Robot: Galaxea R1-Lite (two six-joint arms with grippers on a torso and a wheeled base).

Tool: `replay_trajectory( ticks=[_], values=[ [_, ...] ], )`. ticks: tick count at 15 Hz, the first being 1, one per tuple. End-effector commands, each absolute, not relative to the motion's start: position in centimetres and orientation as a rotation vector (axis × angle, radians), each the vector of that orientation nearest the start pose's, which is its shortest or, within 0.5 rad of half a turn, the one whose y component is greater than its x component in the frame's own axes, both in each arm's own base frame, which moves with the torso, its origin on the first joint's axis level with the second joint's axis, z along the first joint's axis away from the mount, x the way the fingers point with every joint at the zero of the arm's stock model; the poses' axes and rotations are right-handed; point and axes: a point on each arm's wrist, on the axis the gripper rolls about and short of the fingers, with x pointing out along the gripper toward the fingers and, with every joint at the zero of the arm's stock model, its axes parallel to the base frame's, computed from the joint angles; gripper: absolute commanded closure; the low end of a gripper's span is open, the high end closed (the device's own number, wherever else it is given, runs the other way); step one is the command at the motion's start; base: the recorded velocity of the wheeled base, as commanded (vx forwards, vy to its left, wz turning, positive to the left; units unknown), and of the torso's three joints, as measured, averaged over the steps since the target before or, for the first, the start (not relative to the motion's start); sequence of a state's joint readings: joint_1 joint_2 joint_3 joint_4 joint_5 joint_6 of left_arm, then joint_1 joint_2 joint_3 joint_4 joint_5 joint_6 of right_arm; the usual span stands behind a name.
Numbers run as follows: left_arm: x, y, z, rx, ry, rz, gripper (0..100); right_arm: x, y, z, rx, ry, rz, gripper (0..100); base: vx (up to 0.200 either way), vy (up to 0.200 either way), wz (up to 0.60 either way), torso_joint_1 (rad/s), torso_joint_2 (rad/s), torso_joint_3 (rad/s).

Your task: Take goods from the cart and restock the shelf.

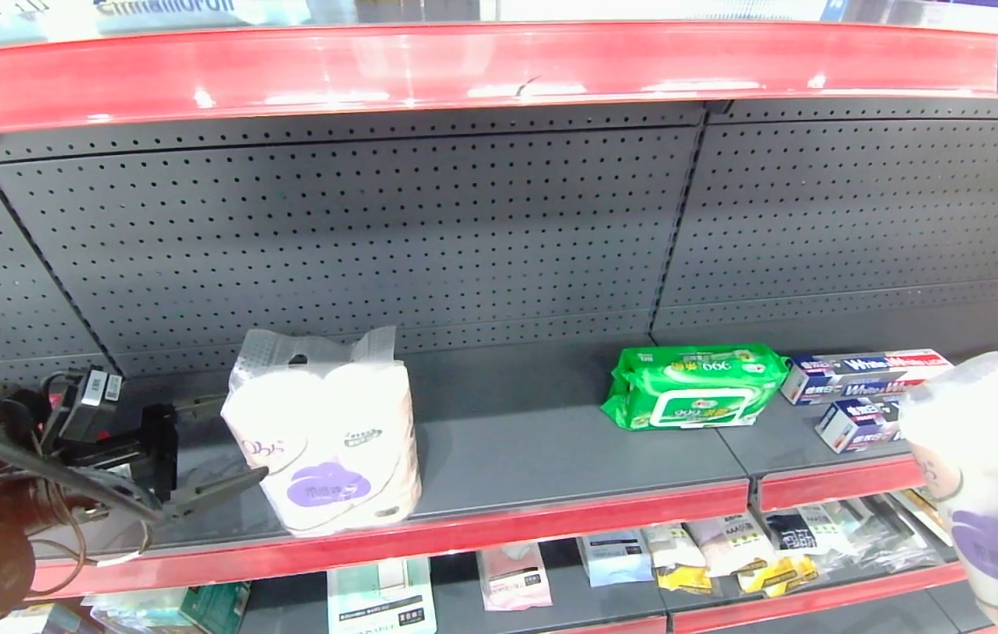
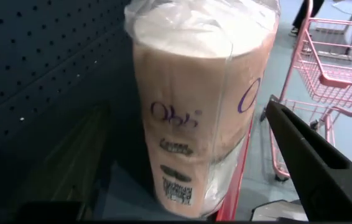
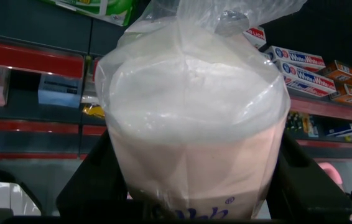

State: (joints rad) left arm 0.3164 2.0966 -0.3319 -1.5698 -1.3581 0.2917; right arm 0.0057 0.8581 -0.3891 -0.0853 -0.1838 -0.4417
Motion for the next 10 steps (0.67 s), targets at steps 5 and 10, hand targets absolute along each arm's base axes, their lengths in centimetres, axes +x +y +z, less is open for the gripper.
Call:
replay_trajectory(
  ticks=[5, 10],
  values=[
    [24.2, 7.7, 7.1, 0.136, -0.027, -0.972, 0, 8.8, -0.3, 17.7, -0.472, 0.414, -0.083, 100, 0.0, 0.0, 0.0, 0.0, 0.0, 0.0],
    [20.9, 7.6, 6.8, 0.143, -0.01, -0.926, 0, 8.9, -0.3, 17.7, -0.473, 0.413, -0.078, 100, 0.0, 0.0, 0.0, 0.0, 0.0, 0.0]
  ],
)
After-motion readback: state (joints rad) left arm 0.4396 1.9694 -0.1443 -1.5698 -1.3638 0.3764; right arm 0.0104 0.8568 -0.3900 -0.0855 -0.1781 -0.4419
